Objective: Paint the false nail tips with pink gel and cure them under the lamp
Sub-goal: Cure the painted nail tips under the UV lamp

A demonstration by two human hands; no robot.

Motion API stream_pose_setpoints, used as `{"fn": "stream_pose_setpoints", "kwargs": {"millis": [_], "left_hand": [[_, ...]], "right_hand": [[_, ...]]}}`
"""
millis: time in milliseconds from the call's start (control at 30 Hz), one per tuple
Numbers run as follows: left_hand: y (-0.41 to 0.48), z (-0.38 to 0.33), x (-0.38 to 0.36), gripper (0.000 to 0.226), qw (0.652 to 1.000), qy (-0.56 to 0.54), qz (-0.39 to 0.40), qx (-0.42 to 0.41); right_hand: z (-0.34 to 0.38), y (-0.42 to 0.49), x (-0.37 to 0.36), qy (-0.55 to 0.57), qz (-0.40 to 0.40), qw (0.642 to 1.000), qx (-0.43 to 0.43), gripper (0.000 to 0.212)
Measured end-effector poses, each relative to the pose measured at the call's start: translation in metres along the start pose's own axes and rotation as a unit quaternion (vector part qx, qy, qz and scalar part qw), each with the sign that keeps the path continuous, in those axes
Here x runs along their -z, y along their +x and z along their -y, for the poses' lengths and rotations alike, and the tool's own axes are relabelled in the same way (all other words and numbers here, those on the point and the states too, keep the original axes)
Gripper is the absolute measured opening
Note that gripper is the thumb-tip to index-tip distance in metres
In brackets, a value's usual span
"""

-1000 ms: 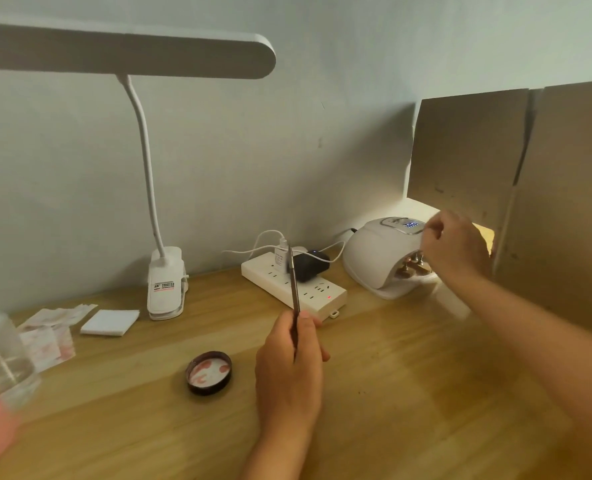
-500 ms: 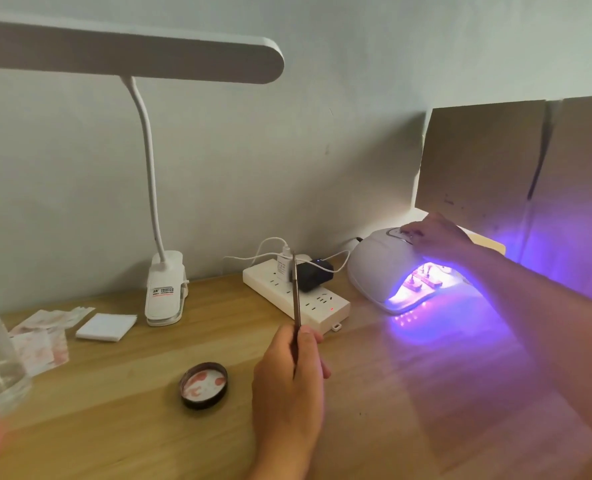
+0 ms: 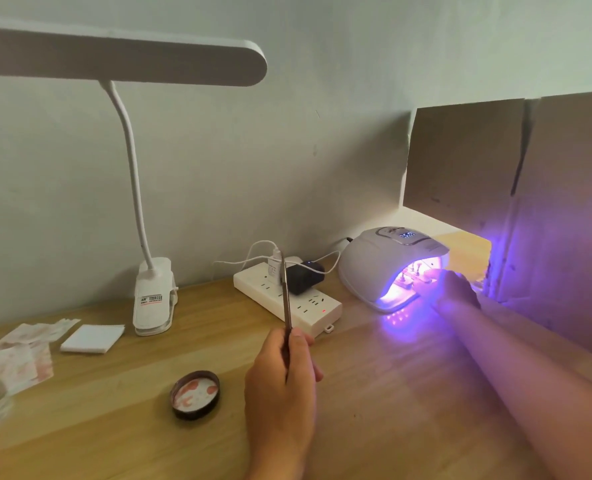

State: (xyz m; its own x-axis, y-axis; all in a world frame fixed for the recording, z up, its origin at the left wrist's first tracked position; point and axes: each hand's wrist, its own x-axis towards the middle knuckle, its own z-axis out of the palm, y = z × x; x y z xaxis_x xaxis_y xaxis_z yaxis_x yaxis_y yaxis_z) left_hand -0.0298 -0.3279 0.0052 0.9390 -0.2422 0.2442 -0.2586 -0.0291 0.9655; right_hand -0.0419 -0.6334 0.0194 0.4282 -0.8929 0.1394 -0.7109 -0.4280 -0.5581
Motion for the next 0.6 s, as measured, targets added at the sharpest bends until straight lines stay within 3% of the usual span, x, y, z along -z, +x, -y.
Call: {"fn": "stream_pose_setpoints", "kwargs": {"millis": [167,400,500,600], "left_hand": [[0.0,0.001,-0.001,0.03,1.0,0.013,0.001,0.0],[-0.002,0.0,0.002,0.029,1.0,0.023,0.01,0.005],[-0.003,-0.001,0.004,0.029,1.0,0.013,0.015,0.009],[-0.004,-0.001,0.006,0.029,1.0,0.007,0.019,0.008]], "right_hand": [[0.002,-0.006,0.006,-0.023,-0.02,0.999,-0.037,0.023],[-0.014,-0.033,0.029,-0.049,0.004,0.996,-0.072,0.031],[-0.022,-0.042,0.04,-0.035,0.005,0.995,-0.097,0.049],[-0.033,-0.047,0.045,-0.02,0.026,0.996,-0.08,0.041]]}}
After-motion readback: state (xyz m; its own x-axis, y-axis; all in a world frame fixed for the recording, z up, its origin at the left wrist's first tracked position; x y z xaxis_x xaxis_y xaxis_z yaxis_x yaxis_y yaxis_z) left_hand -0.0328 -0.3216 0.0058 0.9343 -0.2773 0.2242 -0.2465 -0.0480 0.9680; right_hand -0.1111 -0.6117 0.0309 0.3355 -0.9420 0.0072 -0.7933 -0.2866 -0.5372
